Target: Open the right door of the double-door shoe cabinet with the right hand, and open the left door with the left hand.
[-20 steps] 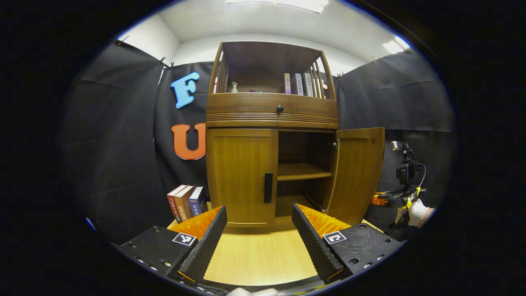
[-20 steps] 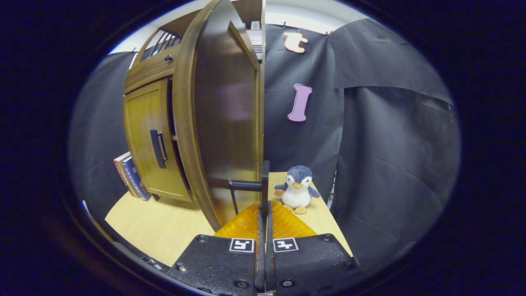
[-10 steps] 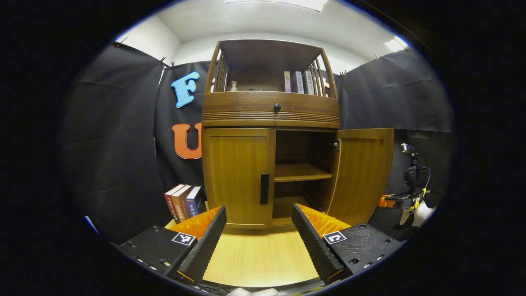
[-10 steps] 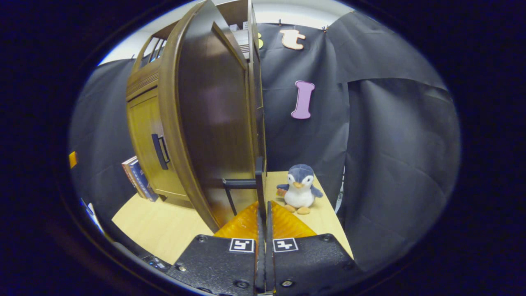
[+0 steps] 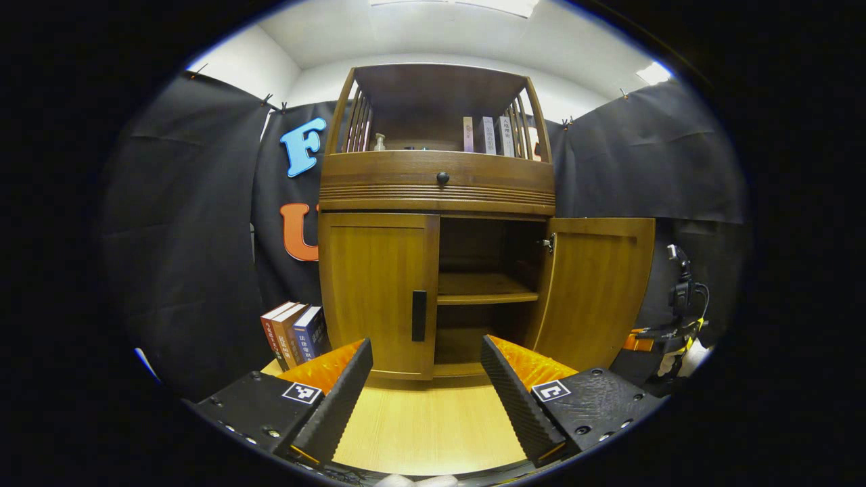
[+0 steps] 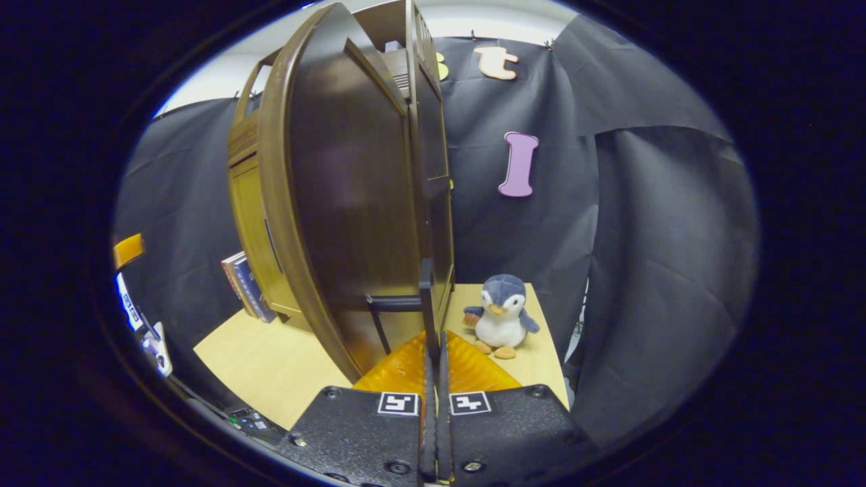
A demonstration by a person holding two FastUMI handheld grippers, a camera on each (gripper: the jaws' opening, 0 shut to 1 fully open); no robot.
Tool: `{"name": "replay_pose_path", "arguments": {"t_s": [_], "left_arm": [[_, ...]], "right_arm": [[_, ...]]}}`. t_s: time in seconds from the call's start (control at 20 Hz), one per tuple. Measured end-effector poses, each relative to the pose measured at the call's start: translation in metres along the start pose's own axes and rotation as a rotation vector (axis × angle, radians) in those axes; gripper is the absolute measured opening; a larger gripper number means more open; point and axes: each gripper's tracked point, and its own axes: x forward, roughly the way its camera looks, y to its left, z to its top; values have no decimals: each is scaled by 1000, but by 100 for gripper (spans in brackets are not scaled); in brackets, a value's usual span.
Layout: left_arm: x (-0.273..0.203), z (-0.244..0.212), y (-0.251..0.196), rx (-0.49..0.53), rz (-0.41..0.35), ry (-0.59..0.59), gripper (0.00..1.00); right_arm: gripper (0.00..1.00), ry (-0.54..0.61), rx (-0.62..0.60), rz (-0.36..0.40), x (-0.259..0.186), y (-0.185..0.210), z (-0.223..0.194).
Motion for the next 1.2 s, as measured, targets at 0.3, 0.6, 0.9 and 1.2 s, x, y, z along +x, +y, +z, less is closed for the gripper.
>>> {"name": "replay_pose_path", "arguments": {"t_s": [0.3,0.6,0.9,1.2], "left_arm": [[2,1,3,10,-2,2,100],[7,3,30,27,0,-1,100],[12,7,57,35,-23,-15,100],[18,-6,81,68,-16,-14,97]], "right_arm": [[16,-29,2,22,-23,-5,8],[85,-118,19,-140,-82,-7,32],[89,-212,-18,-278,-119,46,60],[99,-251,40,-253,-101,132,56]]}}
